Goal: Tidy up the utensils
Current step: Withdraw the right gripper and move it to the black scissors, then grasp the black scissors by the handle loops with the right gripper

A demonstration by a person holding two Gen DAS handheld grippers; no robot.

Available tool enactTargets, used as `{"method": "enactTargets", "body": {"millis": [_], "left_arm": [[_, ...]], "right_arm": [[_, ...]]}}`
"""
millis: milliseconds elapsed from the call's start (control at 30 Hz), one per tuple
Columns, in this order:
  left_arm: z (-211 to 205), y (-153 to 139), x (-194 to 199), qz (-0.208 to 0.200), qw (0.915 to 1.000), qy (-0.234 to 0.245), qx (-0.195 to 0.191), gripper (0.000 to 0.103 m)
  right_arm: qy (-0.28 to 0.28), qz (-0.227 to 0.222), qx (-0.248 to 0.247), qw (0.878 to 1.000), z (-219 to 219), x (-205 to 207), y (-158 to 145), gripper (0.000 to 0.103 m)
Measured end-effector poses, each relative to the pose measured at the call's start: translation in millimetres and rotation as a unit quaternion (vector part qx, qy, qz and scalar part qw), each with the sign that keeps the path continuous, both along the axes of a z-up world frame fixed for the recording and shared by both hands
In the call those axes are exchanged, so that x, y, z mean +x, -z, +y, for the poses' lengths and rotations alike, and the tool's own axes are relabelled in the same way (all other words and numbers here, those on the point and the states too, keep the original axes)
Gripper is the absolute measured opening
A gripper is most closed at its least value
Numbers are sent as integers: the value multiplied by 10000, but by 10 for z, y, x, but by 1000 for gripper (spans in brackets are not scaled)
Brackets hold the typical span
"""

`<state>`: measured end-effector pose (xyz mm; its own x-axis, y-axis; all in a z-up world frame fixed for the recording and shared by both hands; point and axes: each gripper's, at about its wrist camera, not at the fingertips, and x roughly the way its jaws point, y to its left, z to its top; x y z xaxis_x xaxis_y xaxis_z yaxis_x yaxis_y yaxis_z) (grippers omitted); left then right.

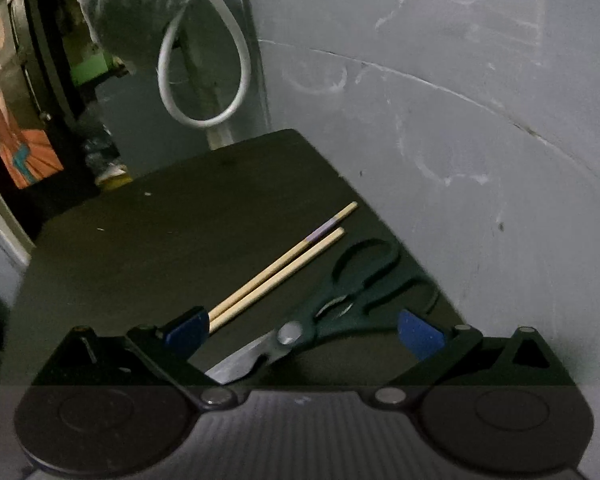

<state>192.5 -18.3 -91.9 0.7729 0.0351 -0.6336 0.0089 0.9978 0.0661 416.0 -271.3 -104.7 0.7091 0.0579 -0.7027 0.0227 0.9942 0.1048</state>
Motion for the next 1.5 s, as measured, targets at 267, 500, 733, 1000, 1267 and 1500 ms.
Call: {"method": "enactTargets", "body": {"millis": [267, 500, 733, 1000, 1267, 1500], "left_arm": [[-29, -1, 7, 36, 10000, -60, 10, 83], [-51, -8, 8, 48, 10000, -79, 26, 83], [-66, -25, -6, 26, 10000, -63, 61, 83], [-62, -28, -33, -5, 10000, -21, 68, 82], [-32, -16, -29, -32, 10000, 49, 68, 83], [8, 11, -18, -62, 9999, 128, 42, 83]], "right_arm": [[-38, 209, -628, 9978, 103, 190, 197, 103], [-299, 202, -583, 9976, 121, 83, 257, 101], [-303, 205, -293, 9989, -10, -5, 244, 86], [-447, 235, -144, 9986, -85, -174, 188, 51], [-503, 414, -52, 9979, -166, -298, 148, 21], [-629, 682, 131, 9956, -313, -759, 115, 17]]}}
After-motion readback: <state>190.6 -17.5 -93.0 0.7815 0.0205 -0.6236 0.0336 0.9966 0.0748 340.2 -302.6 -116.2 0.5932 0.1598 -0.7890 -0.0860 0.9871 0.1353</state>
